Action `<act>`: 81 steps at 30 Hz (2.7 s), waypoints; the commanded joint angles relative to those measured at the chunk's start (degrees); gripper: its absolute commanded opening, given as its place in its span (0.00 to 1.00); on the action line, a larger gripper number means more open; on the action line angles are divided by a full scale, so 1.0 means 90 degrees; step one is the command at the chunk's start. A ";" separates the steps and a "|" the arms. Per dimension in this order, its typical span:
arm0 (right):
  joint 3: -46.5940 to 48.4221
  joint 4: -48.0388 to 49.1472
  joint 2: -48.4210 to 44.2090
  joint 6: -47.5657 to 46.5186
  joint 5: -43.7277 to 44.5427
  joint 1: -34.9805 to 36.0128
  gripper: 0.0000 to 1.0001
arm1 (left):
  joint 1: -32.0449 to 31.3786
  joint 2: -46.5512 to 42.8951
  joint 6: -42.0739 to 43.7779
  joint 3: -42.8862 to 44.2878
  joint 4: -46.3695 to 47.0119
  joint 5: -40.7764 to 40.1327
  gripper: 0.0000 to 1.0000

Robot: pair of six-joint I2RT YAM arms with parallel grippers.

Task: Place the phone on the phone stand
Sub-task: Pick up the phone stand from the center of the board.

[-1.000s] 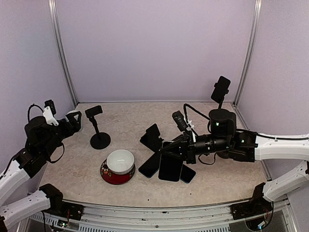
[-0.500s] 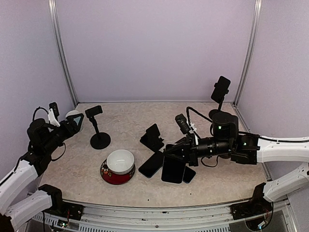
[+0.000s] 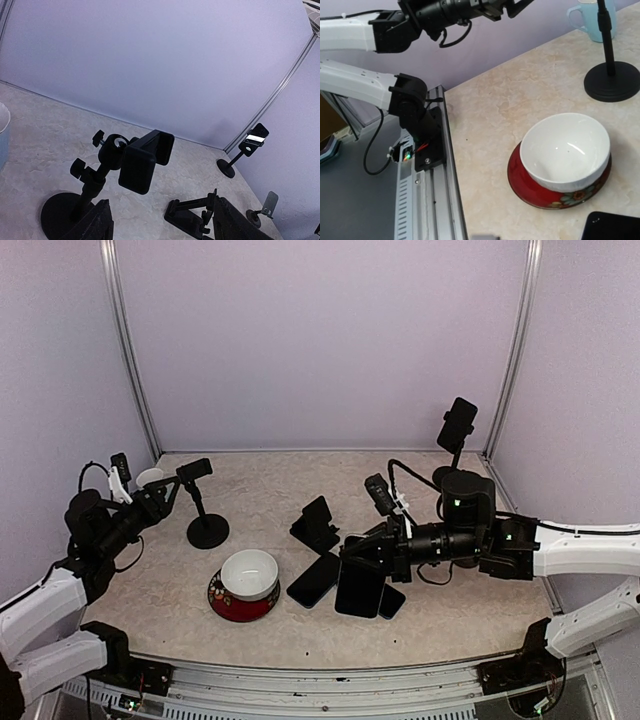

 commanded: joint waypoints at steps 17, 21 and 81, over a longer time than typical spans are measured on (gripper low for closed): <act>0.0147 0.0054 -0.0075 -0.0024 0.0029 -0.0062 0.00 | 0.0046 0.1245 0.0095 0.0183 0.1124 -0.0310 0.59; 0.0122 0.0040 -0.0073 -0.0037 0.0049 -0.0066 0.00 | 0.0043 0.1565 0.0151 0.0280 0.1219 -0.0359 0.59; 0.0291 0.0010 0.0042 0.0063 -0.0101 -0.0201 0.00 | -0.1245 0.0139 0.0831 0.1061 0.1352 -0.0034 0.00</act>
